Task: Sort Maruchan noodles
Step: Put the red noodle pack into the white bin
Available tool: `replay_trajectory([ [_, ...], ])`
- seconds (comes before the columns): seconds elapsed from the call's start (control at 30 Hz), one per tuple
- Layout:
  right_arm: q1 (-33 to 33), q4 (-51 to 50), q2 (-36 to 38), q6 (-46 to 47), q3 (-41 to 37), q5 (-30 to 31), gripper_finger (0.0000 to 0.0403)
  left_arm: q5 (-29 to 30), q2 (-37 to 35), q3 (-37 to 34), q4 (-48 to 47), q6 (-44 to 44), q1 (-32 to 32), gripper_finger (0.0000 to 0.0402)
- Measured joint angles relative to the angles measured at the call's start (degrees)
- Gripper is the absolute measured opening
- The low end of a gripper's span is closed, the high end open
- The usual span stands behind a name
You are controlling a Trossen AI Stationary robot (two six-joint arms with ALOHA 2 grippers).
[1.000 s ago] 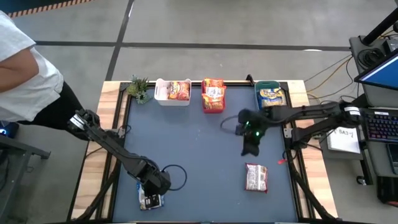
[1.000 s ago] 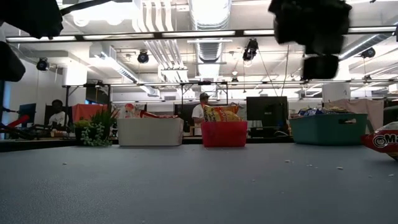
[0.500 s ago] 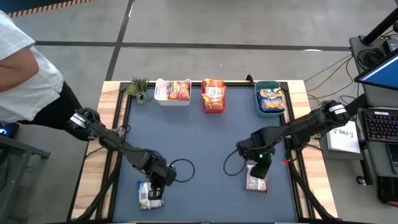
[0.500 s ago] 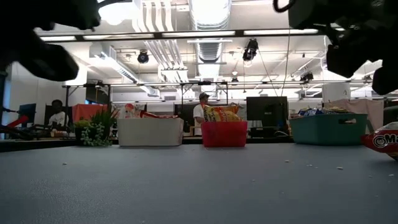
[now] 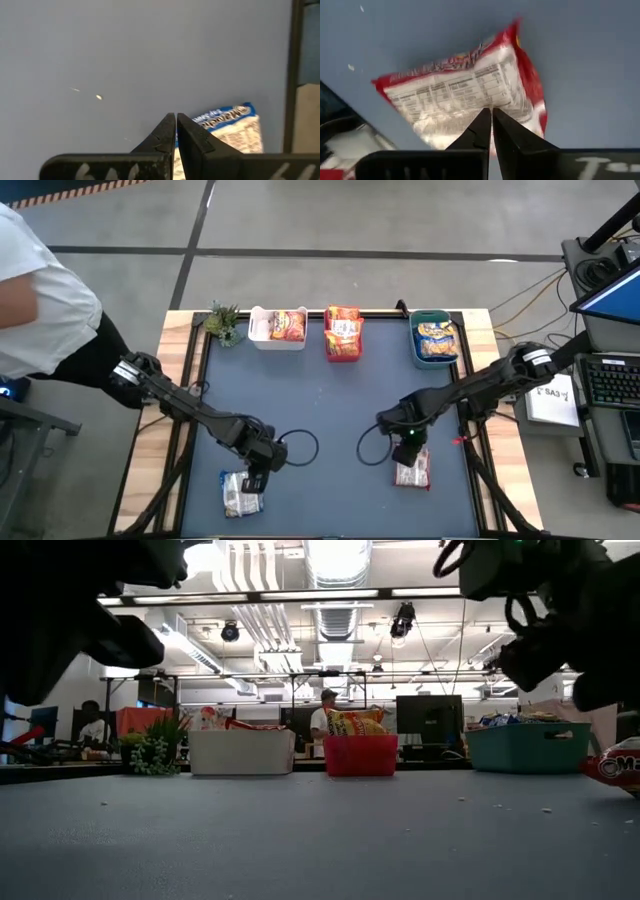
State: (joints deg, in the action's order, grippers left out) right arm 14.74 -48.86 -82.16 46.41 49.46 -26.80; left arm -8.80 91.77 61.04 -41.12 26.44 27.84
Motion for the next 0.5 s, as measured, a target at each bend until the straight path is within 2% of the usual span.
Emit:
replay_trajectory([
  [0.07, -0.32, 3.24, -0.58, -1.84, -0.01, 2.6, 0.0009, 1.92, 0.0, 0.01, 0.0, -0.81, -0.01, 0.0],
  [0.27, -4.72, 22.13, 1.55, -5.45, -0.01, 23.05, 0.0008, 7.32, -0.02, 0.0, 0.06, -5.45, -1.07, 0.0],
  [0.33, -6.85, 24.02, 4.06, -7.86, 0.3, 23.44, 0.0008, 8.22, -0.02, 0.0, 0.12, -6.37, -1.99, 0.0],
  [0.5, -11.28, 18.23, 11.84, -7.0, 0.73, 14.77, 0.0008, 9.31, -0.02, 0.02, 0.94, -6.33, -3.72, 0.0],
])
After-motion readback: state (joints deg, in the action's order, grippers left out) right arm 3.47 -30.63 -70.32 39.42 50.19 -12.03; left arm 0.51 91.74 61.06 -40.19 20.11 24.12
